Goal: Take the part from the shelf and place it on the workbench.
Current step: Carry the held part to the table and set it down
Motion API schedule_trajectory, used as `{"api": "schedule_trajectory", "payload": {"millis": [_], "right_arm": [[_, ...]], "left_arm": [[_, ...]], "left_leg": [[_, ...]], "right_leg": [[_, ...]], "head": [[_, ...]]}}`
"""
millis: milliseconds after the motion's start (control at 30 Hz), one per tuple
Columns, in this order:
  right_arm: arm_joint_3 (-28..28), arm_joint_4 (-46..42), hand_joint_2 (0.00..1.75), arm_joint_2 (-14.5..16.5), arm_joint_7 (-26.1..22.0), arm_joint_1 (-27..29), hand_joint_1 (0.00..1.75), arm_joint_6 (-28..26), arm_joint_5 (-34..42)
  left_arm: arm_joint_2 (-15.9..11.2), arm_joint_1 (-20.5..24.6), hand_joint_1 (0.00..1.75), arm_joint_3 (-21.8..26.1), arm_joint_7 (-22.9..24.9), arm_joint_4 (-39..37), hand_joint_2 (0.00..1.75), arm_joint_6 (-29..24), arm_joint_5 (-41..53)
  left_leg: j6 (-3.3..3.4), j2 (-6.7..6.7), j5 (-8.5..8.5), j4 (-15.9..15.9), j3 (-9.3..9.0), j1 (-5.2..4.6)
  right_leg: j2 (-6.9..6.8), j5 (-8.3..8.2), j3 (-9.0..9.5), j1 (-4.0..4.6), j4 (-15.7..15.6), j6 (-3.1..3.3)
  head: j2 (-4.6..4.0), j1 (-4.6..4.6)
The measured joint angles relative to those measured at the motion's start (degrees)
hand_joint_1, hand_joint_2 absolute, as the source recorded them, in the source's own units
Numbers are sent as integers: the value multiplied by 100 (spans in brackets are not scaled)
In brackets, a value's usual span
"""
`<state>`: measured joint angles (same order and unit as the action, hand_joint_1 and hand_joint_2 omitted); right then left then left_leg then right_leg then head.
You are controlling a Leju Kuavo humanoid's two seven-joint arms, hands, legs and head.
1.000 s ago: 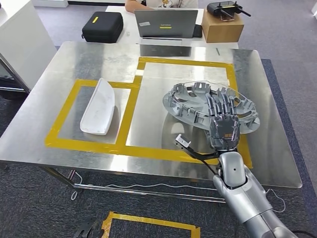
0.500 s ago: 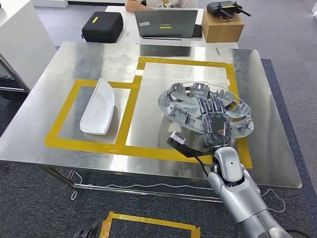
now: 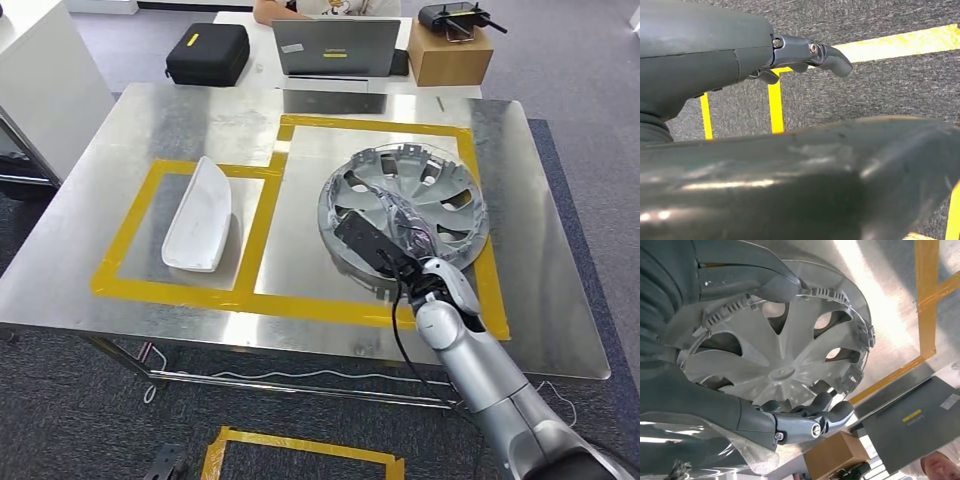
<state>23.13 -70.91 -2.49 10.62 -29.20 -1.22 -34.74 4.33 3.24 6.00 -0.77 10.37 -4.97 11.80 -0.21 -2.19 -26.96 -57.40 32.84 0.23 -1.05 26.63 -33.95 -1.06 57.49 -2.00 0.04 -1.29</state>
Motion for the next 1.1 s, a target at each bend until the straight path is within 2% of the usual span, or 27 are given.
{"api": "schedule_trajectory", "payload": {"millis": [200,300,367,500,667,700,767,833,900,933,1100], "right_arm": [[33,78,175,0,32,-24,0,-157,367],[38,110,175,0,-8,-25,0,-359,282],[59,98,175,0,59,-15,0,-726,-249],[155,-148,175,0,508,110,0,-1628,-2272],[226,-415,175,0,657,279,0,-1728,-2824],[232,-451,175,0,709,306,0,-1793,-3085],[244,-548,175,-12,973,377,0,-2056,-4076],[389,-692,175,-151,1656,388,0,-2312,-5069],[730,-850,175,-460,2390,264,0,-2386,-5455],[925,-928,175,-643,2581,179,0,-2364,-5496],[1472,-1210,175,-1320,2647,-82,0,-2225,-5532]], "left_arm": [[0,-2,0,80,-4,0,0,4,55],[0,-9,0,118,-23,-1,0,15,83],[1,-12,0,131,-49,0,0,31,117],[17,-12,0,134,-79,1,0,51,208],[42,-1,0,134,-79,1,0,53,233],[43,0,0,134,-79,1,0,55,254],[47,4,0,134,-79,1,0,57,345],[58,18,0,134,-76,1,0,56,455],[74,47,0,134,-67,1,0,51,541],[81,64,0,134,-62,1,0,48,575],[96,114,0,134,-45,2,0,38,633]], "left_leg": [[0,0,0,0,0,0],[0,0,0,0,-1,0],[0,0,0,0,-1,0],[1,-2,-2,-1,-3,0],[2,-3,-5,-1,-3,0],[2,-3,-5,-1,-3,0],[2,-3,-5,-1,-4,0],[2,-4,-5,-1,-3,-1],[2,-3,-5,-3,-2,-1],[2,-3,-5,-5,-2,-2],[7,-4,-7,-15,-1,-3]], "right_leg": [[0,0,-1,0,0,0],[1,0,-1,0,0,0],[0,0,-1,0,0,0],[7,0,-1,0,0,0],[7,2,-2,0,0,-1],[7,2,-2,0,-1,-1],[7,2,-3,0,-1,-1],[8,1,-3,0,-1,-1],[7,1,-2,-1,-1,-1],[6,1,-1,-1,-1,-1],[11,-4,1,-3,-1,-8]], "head": [[0,0],[0,0],[0,0],[0,0],[0,0],[0,0],[0,0],[0,1],[0,1],[0,-2],[0,0]]}}
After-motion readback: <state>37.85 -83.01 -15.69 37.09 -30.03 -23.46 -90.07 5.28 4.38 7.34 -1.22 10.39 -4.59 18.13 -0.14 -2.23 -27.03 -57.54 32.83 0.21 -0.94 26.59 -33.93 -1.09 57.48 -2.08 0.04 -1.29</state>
